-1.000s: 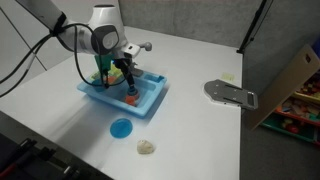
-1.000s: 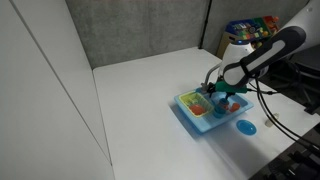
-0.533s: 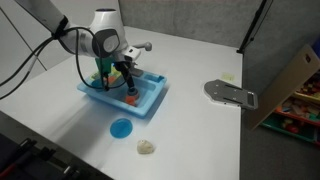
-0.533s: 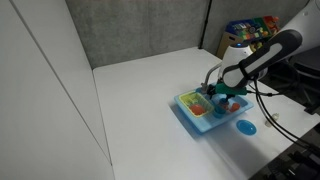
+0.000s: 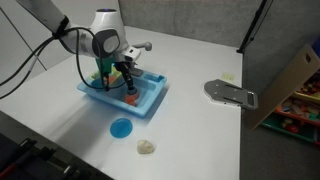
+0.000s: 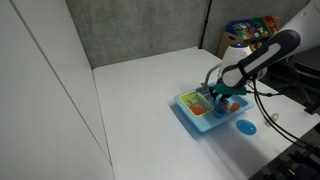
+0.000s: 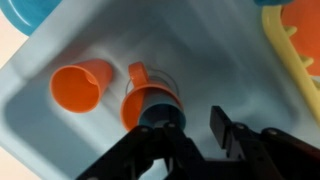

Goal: Remove the blue cup from inside the sink and put it on the table

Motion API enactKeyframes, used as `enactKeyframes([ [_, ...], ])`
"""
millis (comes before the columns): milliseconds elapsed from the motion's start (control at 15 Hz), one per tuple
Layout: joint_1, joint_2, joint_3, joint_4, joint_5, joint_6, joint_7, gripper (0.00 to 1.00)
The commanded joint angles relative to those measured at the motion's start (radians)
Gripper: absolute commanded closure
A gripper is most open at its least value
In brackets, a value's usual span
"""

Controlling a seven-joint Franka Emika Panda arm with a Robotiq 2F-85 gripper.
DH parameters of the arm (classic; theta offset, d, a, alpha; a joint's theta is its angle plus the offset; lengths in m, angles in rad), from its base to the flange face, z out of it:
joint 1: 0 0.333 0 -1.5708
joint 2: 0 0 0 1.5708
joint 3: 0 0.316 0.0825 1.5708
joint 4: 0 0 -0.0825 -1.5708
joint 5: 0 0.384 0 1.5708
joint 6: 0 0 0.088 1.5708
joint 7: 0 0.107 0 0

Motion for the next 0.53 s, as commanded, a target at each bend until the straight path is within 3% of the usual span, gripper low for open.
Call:
enactKeyframes([
  [0, 0.004, -0.014, -0.013, 0.002, 0.029, 0.007, -0.04, 0.92],
  [200, -0.005, -0.037, -0.009, -0.013, 0.037, 0.01, -0.054, 1.0],
  [467, -0.004, -0.086, -0.017, -0.04, 0.04, 0.005, -0.068, 0.96],
])
